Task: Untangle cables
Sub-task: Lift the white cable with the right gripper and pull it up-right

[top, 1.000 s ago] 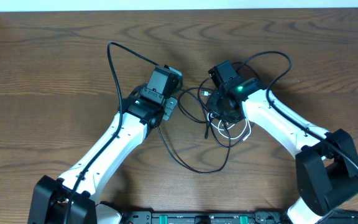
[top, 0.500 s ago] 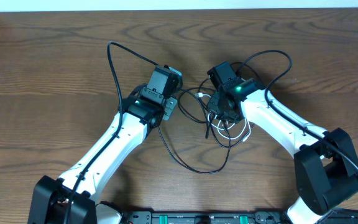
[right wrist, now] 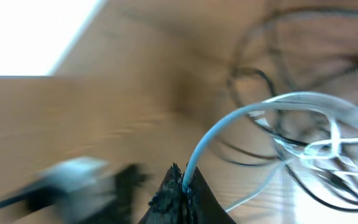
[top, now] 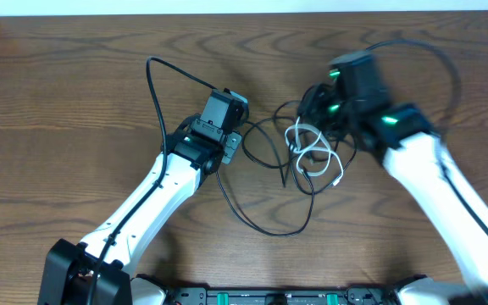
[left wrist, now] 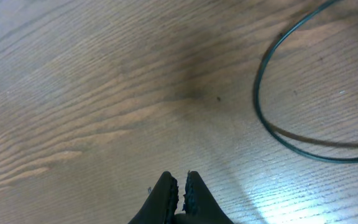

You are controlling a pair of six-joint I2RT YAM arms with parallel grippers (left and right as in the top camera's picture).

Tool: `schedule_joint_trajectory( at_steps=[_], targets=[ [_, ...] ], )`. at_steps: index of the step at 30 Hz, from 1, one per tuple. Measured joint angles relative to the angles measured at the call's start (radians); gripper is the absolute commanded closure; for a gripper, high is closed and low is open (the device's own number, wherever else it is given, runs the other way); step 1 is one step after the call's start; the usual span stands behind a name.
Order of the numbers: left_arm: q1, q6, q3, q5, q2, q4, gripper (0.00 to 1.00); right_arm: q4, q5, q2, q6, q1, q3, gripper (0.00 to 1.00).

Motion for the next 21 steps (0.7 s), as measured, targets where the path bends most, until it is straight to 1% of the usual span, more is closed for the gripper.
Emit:
schedule_joint_trajectory(
  at_steps=[1, 11, 16, 21],
  targets=[
    [0.000, 0.000, 0.000, 0.000, 0.000, 0.000, 0.92, 0.028, -0.027, -0.065, -0.002, -0.027, 0.004, 0.99],
    [0.000, 0.000, 0.000, 0.000, 0.000, 0.000, 0.92, 0.124, -0.101, -0.365, 0.028, -0.196, 0.007, 0.99],
    [0.000, -0.001, 0.000, 0.000, 0.000, 0.000, 0.92, 0.165, -0.109, -0.413, 0.037, -0.225, 0.007, 0.99],
    [0.000, -0.001, 0.000, 0.000, 0.000, 0.000, 0.92, 0.234, -0.119, -0.412, 0.056, -0.254, 0.007, 0.99]
  ],
)
